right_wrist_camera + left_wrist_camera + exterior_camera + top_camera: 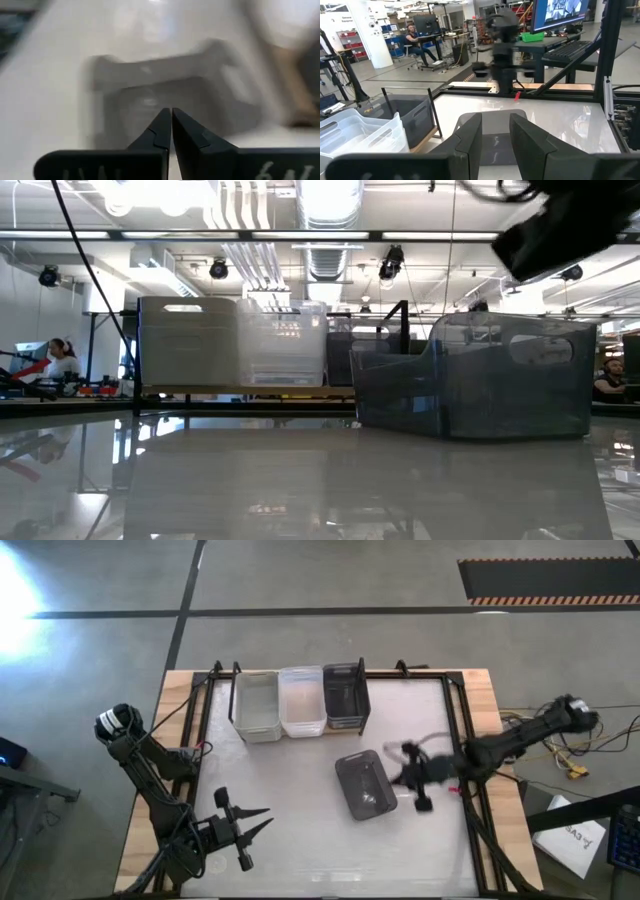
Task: Stack baskets on shelf by color
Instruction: Stack the black bin on top of the other black bin on the shelf
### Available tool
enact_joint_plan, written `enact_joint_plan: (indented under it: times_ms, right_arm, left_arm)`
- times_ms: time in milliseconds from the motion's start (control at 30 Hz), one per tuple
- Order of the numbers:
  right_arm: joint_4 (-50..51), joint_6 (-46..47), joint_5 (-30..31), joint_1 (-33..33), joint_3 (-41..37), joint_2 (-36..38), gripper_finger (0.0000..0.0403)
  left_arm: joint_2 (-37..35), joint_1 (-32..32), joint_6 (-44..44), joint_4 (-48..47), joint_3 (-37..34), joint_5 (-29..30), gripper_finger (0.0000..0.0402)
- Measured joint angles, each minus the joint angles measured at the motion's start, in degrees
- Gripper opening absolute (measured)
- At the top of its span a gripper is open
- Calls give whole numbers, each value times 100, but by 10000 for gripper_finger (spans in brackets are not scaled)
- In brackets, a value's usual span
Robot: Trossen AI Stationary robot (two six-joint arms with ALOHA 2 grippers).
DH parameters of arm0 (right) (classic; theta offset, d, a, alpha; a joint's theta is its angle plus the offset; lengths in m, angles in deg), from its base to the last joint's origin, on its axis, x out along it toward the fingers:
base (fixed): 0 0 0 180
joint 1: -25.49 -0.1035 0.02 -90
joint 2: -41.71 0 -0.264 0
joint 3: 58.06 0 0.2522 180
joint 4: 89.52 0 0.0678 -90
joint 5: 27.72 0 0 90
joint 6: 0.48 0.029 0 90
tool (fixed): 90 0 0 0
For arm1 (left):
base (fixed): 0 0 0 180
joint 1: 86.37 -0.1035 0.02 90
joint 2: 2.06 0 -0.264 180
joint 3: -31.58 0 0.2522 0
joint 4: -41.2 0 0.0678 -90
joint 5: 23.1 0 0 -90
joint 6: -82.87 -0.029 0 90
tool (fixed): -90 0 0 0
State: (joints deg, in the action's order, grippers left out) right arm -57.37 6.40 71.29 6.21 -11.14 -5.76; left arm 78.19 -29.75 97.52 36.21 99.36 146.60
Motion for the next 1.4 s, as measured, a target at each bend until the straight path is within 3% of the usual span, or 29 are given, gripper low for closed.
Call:
enact_joint_plan:
  times_ms: [100, 233, 333, 467, 600, 767, 1000, 1167, 1400]
  right_arm:
    - [-285, 229, 79, -855, 90, -417, 12]
    - [-197, 642, 295, -1380, 593, -1167, 42]
    - [64, 554, 358, -1506, 1110, -1863, 83]
    - [1163, 319, 552, -1475, 1952, -2831, 136]
    - [2102, 280, 556, -1436, 2810, -3745, 159]
    - [2827, 124, 420, -1407, 3586, -4687, 124]
    - [3038, -47, 218, -1369, 3991, -5389, 18]
    - [3029, -55, 330, -1399, 4311, -5220, 9]
    - [3063, -441, 1098, -1448, 4778, -4400, 9]
  left_arm:
    - [0, -2, 0, -1, 0, 0, 83]
    - [0, -19, 0, -2, 0, 0, 83]
    - [0, -46, -2, -2, 0, 2, 83]
    - [0, -70, 0, -2, 0, 4, 83]
    - [0, -72, -1, -3, 0, 4, 83]
    - [0, -74, -1, -11, 0, 2, 83]
    - [0, -74, -2, -24, -43, 2, 83]
    - [0, -74, -2, -26, -74, 0, 83]
    - [4, -74, 3, -24, -96, -31, 83]
